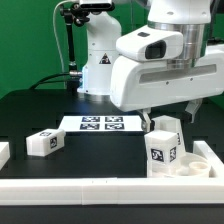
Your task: Assemble stool
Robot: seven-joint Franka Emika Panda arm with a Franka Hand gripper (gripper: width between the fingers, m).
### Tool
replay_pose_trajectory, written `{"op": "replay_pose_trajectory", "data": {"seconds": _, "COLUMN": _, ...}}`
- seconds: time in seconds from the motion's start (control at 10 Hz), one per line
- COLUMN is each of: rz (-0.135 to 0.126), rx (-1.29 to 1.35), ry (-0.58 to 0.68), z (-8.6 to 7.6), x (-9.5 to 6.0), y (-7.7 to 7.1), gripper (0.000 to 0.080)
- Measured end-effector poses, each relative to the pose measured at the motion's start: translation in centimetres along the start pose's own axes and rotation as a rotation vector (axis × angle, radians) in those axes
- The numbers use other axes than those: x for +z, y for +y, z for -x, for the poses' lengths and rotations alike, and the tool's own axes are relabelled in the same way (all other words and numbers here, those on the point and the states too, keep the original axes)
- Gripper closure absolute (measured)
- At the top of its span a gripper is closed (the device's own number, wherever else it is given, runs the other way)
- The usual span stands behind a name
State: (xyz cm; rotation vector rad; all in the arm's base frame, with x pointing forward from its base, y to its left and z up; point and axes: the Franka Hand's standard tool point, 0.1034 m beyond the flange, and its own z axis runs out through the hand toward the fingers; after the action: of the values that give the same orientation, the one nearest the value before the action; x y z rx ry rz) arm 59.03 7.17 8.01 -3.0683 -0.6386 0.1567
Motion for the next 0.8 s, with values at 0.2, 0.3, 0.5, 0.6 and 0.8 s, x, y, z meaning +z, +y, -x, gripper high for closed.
{"op": "replay_pose_trajectory", "data": {"seconds": 0.2, "rz": 0.0, "rx": 0.0, "ry": 0.0, "z": 0.0, "x": 0.0, "y": 0.0, "gripper": 0.0284}}
{"op": "replay_pose_trajectory", "data": {"seconds": 0.3, "rz": 0.0, "rx": 0.019, "ry": 0.0, "z": 0.02, "x": 0.03, "y": 0.0, "gripper": 0.0422}}
{"op": "replay_pose_trajectory", "data": {"seconds": 0.5, "rz": 0.0, "rx": 0.034, "ry": -0.001, "z": 0.03, "x": 0.05, "y": 0.01, "gripper": 0.0462}}
{"op": "replay_pose_trajectory", "data": {"seconds": 0.6, "rz": -0.001, "rx": 0.07, "ry": -0.001, "z": 0.02, "x": 0.06, "y": -0.01, "gripper": 0.0462}}
{"op": "replay_pose_trajectory", "data": {"seconds": 0.8, "rz": -0.004, "rx": 0.246, "ry": -0.002, "z": 0.03, "x": 0.07, "y": -0.06, "gripper": 0.0462}}
